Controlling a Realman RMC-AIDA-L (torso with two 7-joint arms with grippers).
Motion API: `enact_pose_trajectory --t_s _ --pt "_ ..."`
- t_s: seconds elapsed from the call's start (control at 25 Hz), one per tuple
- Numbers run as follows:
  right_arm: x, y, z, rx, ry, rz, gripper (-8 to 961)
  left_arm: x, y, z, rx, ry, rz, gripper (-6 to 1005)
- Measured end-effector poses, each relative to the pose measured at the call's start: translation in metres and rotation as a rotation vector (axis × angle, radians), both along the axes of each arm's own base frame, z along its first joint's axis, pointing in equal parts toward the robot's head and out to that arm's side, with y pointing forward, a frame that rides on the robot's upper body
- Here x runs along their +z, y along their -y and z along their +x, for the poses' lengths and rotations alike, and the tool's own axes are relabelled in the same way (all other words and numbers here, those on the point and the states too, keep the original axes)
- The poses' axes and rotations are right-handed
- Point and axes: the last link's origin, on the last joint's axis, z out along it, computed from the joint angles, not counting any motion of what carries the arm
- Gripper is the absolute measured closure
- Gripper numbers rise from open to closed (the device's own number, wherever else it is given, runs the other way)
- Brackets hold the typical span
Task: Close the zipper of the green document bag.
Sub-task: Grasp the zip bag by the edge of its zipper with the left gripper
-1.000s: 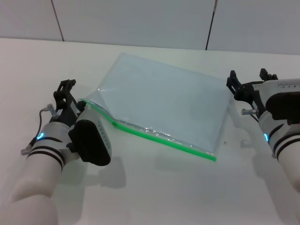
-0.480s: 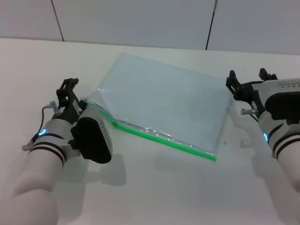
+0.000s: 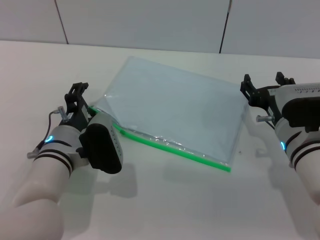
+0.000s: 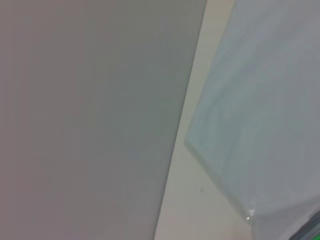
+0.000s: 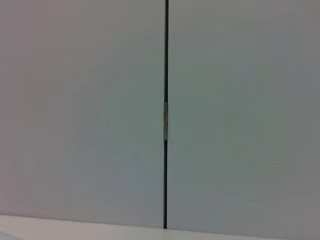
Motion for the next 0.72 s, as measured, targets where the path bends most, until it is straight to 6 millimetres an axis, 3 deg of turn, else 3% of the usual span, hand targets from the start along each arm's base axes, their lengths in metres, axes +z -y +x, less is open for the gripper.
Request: enact_pose_trajectory --t_s 0.72 --pt "-0.0003 -0.0003 -0.0016 0.003 -0.003 -0.001 132 -0.0066 -0.0034 0.0052 -0.019 -0.025 -0.054 300"
